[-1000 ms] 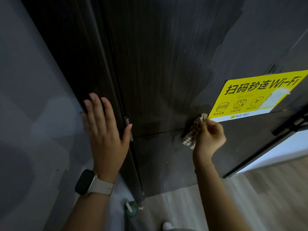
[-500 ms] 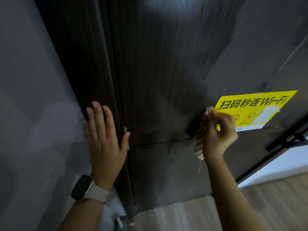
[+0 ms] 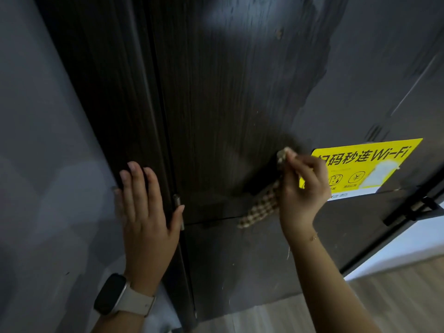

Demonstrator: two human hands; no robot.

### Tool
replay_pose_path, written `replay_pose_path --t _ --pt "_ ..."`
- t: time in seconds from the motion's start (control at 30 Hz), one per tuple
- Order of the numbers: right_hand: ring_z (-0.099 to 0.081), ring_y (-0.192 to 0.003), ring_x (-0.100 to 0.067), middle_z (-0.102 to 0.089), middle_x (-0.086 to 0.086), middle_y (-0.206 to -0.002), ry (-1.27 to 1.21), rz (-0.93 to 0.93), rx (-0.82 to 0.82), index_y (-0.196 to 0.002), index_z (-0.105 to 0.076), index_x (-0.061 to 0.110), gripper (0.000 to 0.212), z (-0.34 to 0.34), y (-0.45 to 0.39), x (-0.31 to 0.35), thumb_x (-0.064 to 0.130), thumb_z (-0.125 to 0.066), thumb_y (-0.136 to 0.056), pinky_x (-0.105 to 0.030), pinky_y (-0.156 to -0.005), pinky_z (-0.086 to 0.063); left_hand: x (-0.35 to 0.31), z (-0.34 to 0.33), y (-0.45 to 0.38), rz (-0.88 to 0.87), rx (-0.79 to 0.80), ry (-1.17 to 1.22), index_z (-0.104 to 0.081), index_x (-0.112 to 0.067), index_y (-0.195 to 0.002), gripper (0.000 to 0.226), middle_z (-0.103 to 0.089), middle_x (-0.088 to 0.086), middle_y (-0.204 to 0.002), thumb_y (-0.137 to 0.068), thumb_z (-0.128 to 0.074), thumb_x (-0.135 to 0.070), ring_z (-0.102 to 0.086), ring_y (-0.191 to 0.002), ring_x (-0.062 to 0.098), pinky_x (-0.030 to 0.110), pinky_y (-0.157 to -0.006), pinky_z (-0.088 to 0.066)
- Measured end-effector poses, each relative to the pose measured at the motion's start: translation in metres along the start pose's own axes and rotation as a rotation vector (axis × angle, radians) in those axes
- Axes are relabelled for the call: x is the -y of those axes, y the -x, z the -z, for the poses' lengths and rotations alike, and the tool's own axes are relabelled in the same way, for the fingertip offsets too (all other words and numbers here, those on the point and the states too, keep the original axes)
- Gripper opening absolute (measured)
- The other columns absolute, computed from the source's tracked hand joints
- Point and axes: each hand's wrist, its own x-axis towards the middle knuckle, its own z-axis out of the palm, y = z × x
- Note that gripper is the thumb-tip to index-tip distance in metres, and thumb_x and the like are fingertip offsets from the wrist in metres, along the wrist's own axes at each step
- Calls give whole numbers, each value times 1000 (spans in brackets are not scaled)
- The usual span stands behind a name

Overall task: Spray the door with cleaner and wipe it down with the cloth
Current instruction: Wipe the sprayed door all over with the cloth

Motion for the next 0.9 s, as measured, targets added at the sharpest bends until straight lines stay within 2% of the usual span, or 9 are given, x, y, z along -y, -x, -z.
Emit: replay_pose_path --t 0.1,0.23,0.3,0.4,0.63,0.7,0.77,0.83,0.9 --pt "-57 -80 -20 -59 -14 -86 -57 -1 -41 -89 -75 -5 7 -14 6 8 -7 -69 -87 -25 -74 -48 1 3 -1 -9 16 -4 4 -12 -155 97 19 4 -161 -87 -61 -35 8 -150 28 57 -119 -13" --pt "-55 -79 -24 -57 -5 -93 -36 143 299 -99 -75 6 16 -21 102 0 -2 -67 -88 -37 -66 -47 2 5 -2 -3 23 1 4 -14 -155 98 20 0 -161 -89 -68 -26 10 -150 24 53 -120 -11" --pt "-58 -81 -23 -56 -1 -95 -42 142 435 -102 -73 8 16 -21 138 -2 5 -65 -90 -38 -64 -50 1 5 -2 13 27 -2 0 -12 -154 102 19 -2 -161 -85 -74 -23 10 -150 22 51 -120 -11" --pt "-60 -80 -21 -57 2 -94 -45 71 473 -96 -76 6 14 -21 144 -1 5 -65 -87 -37 -62 -51 2 5 -3 5 19 -15 -3 -10 -154 103 19 -2 -161 -82 -76 -24 10 -150 21 52 -120 -14" --pt "-58 -84 -25 -53 -3 -99 -203 147 220 -105 -74 1 17 -49 69 53 -2 -66 -90 -29 -73 -48 3 6 -2 -7 40 -12 8 -19 -155 112 15 1 -161 -81 -76 -20 10 -150 22 54 -119 -15" --pt "-53 -85 -22 -52 -3 -100 -142 265 305 -114 -69 8 32 -50 87 45 -7 -68 -85 -29 -71 -44 3 7 -2 -1 36 4 9 -20 -154 111 13 1 -160 -81 -75 -20 11 -150 21 52 -120 -14" --pt "-49 -85 -20 -52 -2 -101 -49 313 476 -119 -63 15 46 -42 127 24 -7 -71 -80 -32 -67 -44 1 7 -3 5 30 5 10 -21 -154 111 13 0 -160 -81 -74 -20 11 -150 20 52 -119 -15" --pt "-49 -84 -18 -54 0 -99 9 249 586 -116 -66 17 40 -33 155 9 -2 -71 -81 -33 -62 -46 -2 8 -3 13 32 -8 10 -21 -154 110 14 0 -160 -81 -73 -20 11 -150 19 52 -119 -15" --pt "-49 -82 -16 -53 2 -97 3 214 605 -108 -73 12 31 -32 157 9 -2 -69 -81 -30 -63 -46 -3 8 -2 24 30 -19 10 -21 -154 110 15 1 -161 -81 -73 -21 10 -150 20 49 -120 -13"
